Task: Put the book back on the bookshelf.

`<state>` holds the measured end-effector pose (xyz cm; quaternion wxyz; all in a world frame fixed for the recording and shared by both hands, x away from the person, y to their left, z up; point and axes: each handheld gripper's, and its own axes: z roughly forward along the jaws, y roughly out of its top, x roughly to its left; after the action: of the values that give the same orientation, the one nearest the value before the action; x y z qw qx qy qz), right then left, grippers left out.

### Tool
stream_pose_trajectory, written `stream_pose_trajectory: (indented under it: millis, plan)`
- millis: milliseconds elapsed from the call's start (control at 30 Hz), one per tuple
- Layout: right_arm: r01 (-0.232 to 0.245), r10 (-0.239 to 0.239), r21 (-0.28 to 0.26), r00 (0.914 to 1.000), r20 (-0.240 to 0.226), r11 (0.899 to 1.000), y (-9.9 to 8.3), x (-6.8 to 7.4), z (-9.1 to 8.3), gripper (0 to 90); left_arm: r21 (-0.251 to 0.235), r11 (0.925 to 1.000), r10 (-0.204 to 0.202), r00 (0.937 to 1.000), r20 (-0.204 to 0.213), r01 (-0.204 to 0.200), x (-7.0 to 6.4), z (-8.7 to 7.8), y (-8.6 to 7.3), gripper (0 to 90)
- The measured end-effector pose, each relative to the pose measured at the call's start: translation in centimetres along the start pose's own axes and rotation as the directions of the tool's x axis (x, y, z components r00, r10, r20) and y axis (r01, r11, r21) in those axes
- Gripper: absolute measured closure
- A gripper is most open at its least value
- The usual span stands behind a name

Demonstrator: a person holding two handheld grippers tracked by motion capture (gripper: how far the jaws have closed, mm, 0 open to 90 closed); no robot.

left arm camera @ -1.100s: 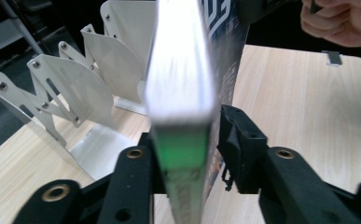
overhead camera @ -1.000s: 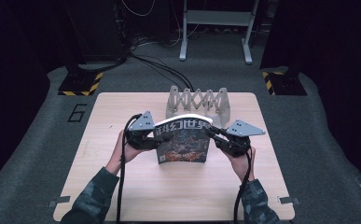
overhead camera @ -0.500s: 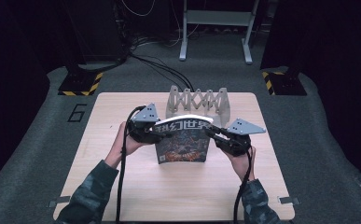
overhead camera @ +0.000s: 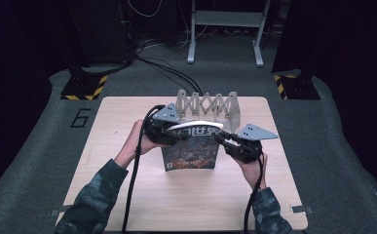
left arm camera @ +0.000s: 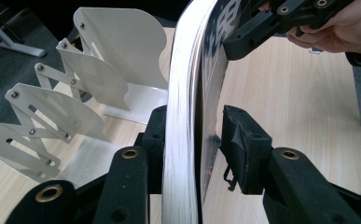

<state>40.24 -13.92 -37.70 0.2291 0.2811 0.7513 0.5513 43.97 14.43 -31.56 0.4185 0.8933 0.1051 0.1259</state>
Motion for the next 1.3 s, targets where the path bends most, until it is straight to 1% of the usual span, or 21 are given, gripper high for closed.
stream_pose_trajectory:
  millis: [133, 200, 300, 333, 433, 467, 500, 533, 600, 633, 700, 767, 833, 900, 967, 1067, 1133, 1200, 1233, 1267, 1300]
  plan:
    - [-0.001, 0.001, 0.003, 1.0, -0.005, 1.0, 0.0, -0.1, 0.0, 72.4, 0.034, 0.9993, 0.016, 0.9998, -0.015, -0.016, -0.1, 0.3, 0.5, 69.7]
    - [-0.004, 0.004, 0.003, 1.0, -0.004, 1.0, -0.1, -0.2, -0.1, 71.4, 0.058, 0.9976, 0.039, 0.999, -0.021, -0.038, -0.1, 0.4, 0.6, 72.2]
    - [-0.017, 0.017, 0.005, 0.9998, -0.006, 1.0, -0.2, -0.2, -0.2, 68.8, 0.068, 0.9964, 0.052, 0.9985, -0.018, -0.051, -0.1, 0.4, 0.7, 76.3]
    - [-0.015, 0.015, 0.007, 0.9999, -0.003, 1.0, -0.2, -0.3, -0.2, 67.1, 0.063, 0.9971, 0.044, 0.9989, -0.018, -0.043, -0.2, 0.5, 0.7, 77.9]
    - [-0.024, 0.024, 0.005, 0.9997, -0.002, 1.0, -0.5, -0.5, -0.3, 65.0, 0.078, 0.9949, 0.066, 0.9977, -0.018, -0.065, -0.4, 0.4, 0.9, 79.4]
    - [-0.043, 0.043, 0.005, 0.9991, 0.003, 0.999, -0.8, -0.7, -0.6, 60.5, 0.082, 0.9946, 0.066, 0.9976, -0.021, -0.064, -0.5, 0.4, 1.0, 80.0]
    - [-0.043, 0.043, 0.005, 0.9991, 0.003, 0.999, -0.8, -0.7, -0.6, 60.5, 0.082, 0.9946, 0.066, 0.9976, -0.021, -0.064, -0.5, 0.4, 1.0, 80.1]
    - [-0.057, 0.057, 0.011, 0.9983, 0.009, 0.998, -1.3, -0.9, -0.8, 54.4, 0.084, 0.9939, 0.074, 0.9971, -0.02, -0.072, -0.6, 0.5, 1.0, 80.2]
    - [-0.059, 0.059, 0.004, 0.9982, 0.013, 0.998, -1.5, -1.0, -0.9, 52.5, 0.084, 0.9939, 0.073, 0.9971, -0.021, -0.071, -0.6, 0.5, 1.0, 80.2]
    - [-0.062, 0.061, 0.009, 0.997, 0.047, 0.998, -2.1, -1.2, -1.3, 46.7, 0.086, 0.9935, 0.077, 0.9968, -0.021, -0.075, -0.6, 0.4, 1.0, 80.2]
    - [-0.074, 0.073, 0.013, 0.9957, 0.058, 0.997, -2.8, -1.6, -1.5, 41.5, 0.086, 0.9935, 0.077, 0.9968, -0.022, -0.075, -0.7, 0.5, 1.1, 80.3]
    - [-0.095, 0.091, 0.034, 0.9914, 0.094, 0.995, -3.8, -2.1, -1.5, 33.3, 0.087, 0.9933, 0.078, 0.9967, -0.023, -0.076, -0.7, 0.4, 1.1, 80.4]
    - [-0.129, 0.113, 0.09, 0.9808, 0.159, 0.988, -5.0, -2.6, -1.3, 26.1, 0.085, 0.9934, 0.079, 0.9967, -0.021, -0.077, -0.7, 0.5, 1.1, 80.6]
    - [-0.155, 0.112, 0.154, 0.9599, 0.257, 0.976, -6.5, -3.0, -0.6, 19.6, 0.087, 0.993, 0.083, 0.9963, -0.023, -0.081, -0.8, 0.5, 1.2, 80.8]
    - [-0.184, 0.107, 0.224, 0.9428, 0.316, 0.957, -8.2, -3.6, 0.3, 15.1, 0.095, 0.9917, 0.09, 0.9957, -0.022, -0.087, -0.8, 0.5, 1.3, 81.0]
    - [-0.237, 0.123, 0.285, 0.9223, 0.366, 0.929, -10.4, -4.4, 1.3, 13.0, 0.094, 0.9917, 0.09, 0.9958, -0.019, -0.087, -0.9, 0.5, 1.4, 81.0]
    - [-0.27, 0.137, 0.303, 0.9081, 0.396, 0.914, -11.5, -5.0, 1.8, 8.4, 0.1, 0.9906, 0.096, 0.9952, -0.019, -0.094, -0.9, 0.5, 1.4, 81.1]
    - [-0.291, 0.142, 0.335, 0.9034, 0.405, 0.896, -12.6, -5.8, 2.4, 2.9, 0.106, 0.9905, 0.09, 0.9958, -0.018, -0.087, -0.9, 0.5, 1.5, 81.3]
    - [-0.3, 0.146, 0.341, 0.9, 0.411, 0.891, -12.8, -6.0, 2.7, 1.8, 0.11, 0.9904, 0.087, 0.9961, -0.018, -0.084, -0.9, 0.5, 1.5, 81.3]
    - [-0.3, 0.146, 0.341, 0.9, 0.411, 0.891, -12.8, -6.0, 2.7, 1.8, 0.11, 0.9904, 0.087, 0.9961, -0.018, -0.084, -0.9, 0.5, 1.5, 81.4]
    - [-0.32, 0.152, 0.35, 0.8893, 0.431, 0.88, -13.5, -6.5, 3.2, 0.4, 0.117, 0.9896, 0.086, 0.9961, -0.019, -0.083, -0.9, 0.5, 1.6, 81.4]
